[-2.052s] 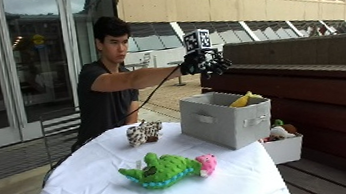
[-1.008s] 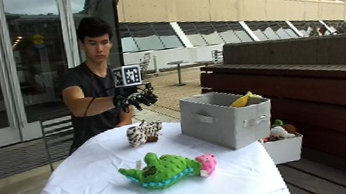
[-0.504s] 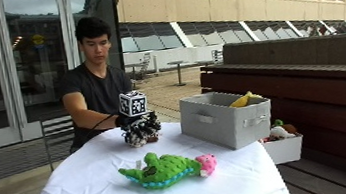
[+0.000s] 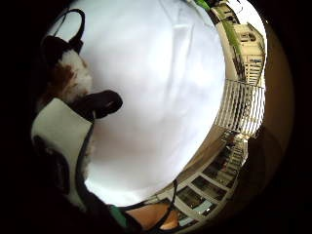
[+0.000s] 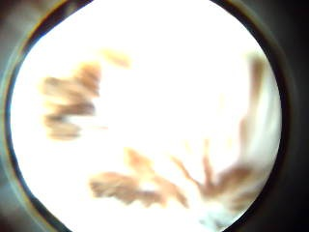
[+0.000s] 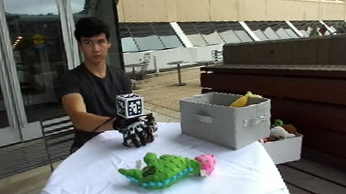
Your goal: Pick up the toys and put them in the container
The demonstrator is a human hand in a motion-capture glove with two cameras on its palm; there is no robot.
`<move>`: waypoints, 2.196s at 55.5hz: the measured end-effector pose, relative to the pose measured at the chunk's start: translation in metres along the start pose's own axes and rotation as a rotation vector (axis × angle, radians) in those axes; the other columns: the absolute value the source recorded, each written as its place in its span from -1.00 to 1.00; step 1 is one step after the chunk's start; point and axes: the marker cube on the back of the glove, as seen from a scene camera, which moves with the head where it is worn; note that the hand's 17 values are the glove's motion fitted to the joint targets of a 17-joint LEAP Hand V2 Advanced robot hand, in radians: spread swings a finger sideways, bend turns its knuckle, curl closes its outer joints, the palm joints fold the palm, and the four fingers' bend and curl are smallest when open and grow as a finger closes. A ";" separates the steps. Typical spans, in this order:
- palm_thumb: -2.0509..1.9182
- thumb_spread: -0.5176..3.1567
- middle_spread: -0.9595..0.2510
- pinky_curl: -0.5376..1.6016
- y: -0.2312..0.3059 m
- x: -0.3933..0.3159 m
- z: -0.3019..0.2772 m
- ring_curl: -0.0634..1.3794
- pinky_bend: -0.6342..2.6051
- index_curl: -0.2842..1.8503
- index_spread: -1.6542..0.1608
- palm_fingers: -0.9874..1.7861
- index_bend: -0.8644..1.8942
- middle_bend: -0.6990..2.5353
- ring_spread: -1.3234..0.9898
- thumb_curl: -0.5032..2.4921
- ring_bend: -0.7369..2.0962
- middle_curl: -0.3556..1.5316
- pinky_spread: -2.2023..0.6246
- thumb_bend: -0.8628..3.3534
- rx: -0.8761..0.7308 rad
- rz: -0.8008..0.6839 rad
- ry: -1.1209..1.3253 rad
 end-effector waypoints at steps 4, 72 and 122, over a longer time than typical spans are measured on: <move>0.49 -0.33 0.23 -0.27 0.003 -0.002 -0.001 -0.40 -0.06 -0.35 0.59 0.64 -0.08 -0.06 -0.18 -0.28 0.33 0.03 0.16 -0.40 0.062 0.007 0.001; 0.36 -0.43 -0.08 -0.12 -0.087 -0.148 -0.383 -0.25 -0.02 -0.08 0.45 0.49 -0.26 -0.12 -0.19 -0.05 0.34 0.10 0.24 -0.54 0.400 0.017 -0.036; -0.10 -0.31 0.51 -0.04 -0.164 -0.215 -0.298 -0.37 0.35 -0.42 0.49 -0.27 -0.30 -0.35 0.07 -0.43 0.28 -0.01 0.45 -0.68 0.238 -0.143 0.010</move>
